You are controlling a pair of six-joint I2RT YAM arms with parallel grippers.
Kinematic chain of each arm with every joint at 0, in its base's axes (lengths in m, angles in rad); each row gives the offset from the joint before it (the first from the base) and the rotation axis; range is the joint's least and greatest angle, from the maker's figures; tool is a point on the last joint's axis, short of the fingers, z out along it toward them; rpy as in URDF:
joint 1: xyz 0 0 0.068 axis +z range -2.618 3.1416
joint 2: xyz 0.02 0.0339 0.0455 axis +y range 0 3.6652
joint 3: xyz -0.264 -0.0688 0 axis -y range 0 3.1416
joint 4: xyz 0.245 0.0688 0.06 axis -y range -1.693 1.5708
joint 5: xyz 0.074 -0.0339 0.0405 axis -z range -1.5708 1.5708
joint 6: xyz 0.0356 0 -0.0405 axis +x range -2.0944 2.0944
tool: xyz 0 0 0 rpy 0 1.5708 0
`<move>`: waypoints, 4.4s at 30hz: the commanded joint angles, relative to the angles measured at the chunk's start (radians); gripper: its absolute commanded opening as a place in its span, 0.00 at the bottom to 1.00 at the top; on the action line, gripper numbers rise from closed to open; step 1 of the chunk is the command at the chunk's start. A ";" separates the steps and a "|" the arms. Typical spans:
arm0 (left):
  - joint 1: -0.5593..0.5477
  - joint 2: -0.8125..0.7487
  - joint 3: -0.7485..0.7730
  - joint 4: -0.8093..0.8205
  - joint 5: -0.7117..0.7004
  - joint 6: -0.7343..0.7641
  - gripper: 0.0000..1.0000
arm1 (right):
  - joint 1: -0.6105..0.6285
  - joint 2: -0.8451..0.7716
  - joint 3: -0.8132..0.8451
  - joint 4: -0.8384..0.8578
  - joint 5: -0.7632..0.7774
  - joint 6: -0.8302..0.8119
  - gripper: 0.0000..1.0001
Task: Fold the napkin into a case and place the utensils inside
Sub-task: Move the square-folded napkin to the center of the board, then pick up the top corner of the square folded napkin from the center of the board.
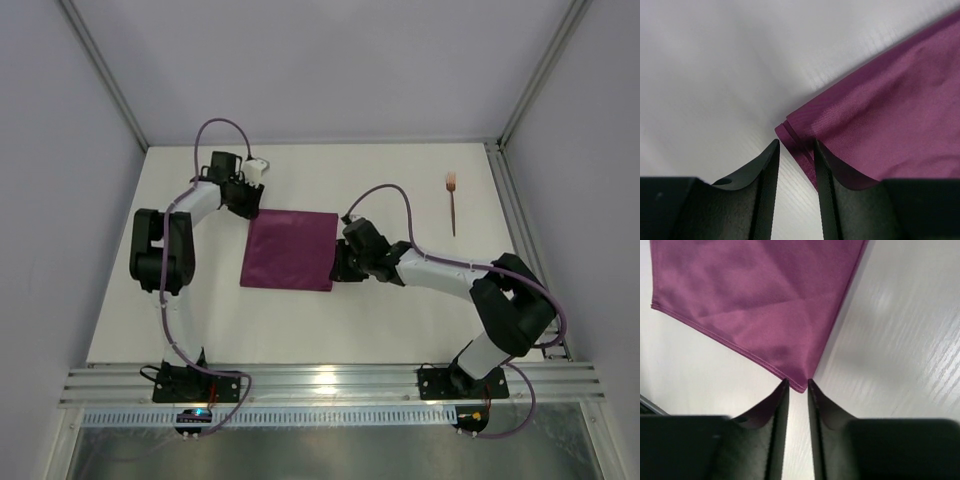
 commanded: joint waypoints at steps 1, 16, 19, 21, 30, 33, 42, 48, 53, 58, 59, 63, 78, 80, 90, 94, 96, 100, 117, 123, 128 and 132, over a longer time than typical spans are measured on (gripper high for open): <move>0.008 0.033 0.017 -0.009 -0.017 -0.009 0.35 | -0.006 -0.016 -0.021 0.012 0.020 0.034 0.31; 0.010 0.053 0.020 -0.031 -0.054 0.021 0.17 | -0.040 0.133 -0.049 0.196 -0.095 0.118 0.39; 0.010 0.064 0.031 -0.031 -0.058 0.017 0.17 | -0.038 0.142 -0.067 0.222 -0.106 0.132 0.38; 0.010 0.070 0.037 -0.034 -0.060 0.017 0.14 | -0.040 0.152 -0.067 0.229 -0.118 0.137 0.34; 0.014 0.018 -0.036 -0.031 -0.065 0.034 0.00 | -0.082 0.141 -0.064 0.187 -0.118 0.091 0.07; 0.022 -0.019 -0.085 -0.043 -0.055 0.041 0.00 | -0.109 0.142 -0.038 0.158 -0.145 0.034 0.04; 0.031 -0.201 -0.263 -0.112 -0.032 0.067 0.00 | -0.184 0.193 0.126 -0.080 -0.262 -0.191 0.04; 0.041 -0.308 -0.391 -0.178 -0.022 0.066 0.00 | -0.195 0.276 0.243 -0.200 -0.317 -0.331 0.04; 0.047 -0.368 -0.486 -0.210 -0.017 0.083 0.00 | -0.195 0.276 0.260 -0.217 -0.349 -0.373 0.04; 0.057 -0.428 -0.541 -0.247 -0.012 0.107 0.00 | -0.184 0.253 0.232 -0.209 -0.362 -0.390 0.05; 0.057 -0.434 -0.549 -0.250 -0.012 0.110 0.00 | -0.179 0.248 0.226 -0.209 -0.359 -0.390 0.06; 0.060 -0.473 -0.569 -0.255 -0.023 0.118 0.20 | -0.178 0.242 0.215 -0.203 -0.343 -0.387 0.11; 0.090 -0.547 -0.451 -0.365 0.009 0.124 0.48 | -0.176 0.219 0.278 -0.252 -0.302 -0.409 0.31; 0.090 -0.511 -0.448 -0.304 -0.002 0.104 0.48 | -0.178 0.216 0.287 -0.260 -0.296 -0.403 0.32; 0.090 -0.344 -0.458 -0.175 -0.094 0.086 0.38 | -0.159 0.123 0.229 -0.240 -0.241 -0.385 0.34; 0.088 -0.355 -0.480 -0.163 -0.103 0.084 0.37 | -0.158 0.063 0.188 -0.208 -0.202 -0.390 0.37; 0.090 -0.361 -0.478 -0.164 -0.110 0.081 0.37 | -0.159 0.040 0.165 -0.197 -0.185 -0.394 0.37; 0.090 -0.396 -0.472 -0.169 -0.127 0.077 0.42 | -0.158 -0.022 0.132 -0.166 -0.147 -0.405 0.38; 0.012 -0.597 -0.299 -0.477 0.043 0.107 0.47 | -0.158 -0.209 -0.018 -0.067 -0.103 -0.435 0.41; -0.143 -0.623 -0.314 -0.563 0.054 0.113 0.48 | -0.158 -0.249 -0.043 -0.053 -0.093 -0.448 0.41; -0.234 -0.648 -0.377 -0.623 0.095 0.133 0.47 | -0.158 -0.292 -0.073 -0.042 -0.095 -0.454 0.41; -0.243 -0.643 -0.379 -0.744 0.112 0.234 0.47 | -0.158 -0.309 -0.096 -0.011 -0.096 -0.451 0.41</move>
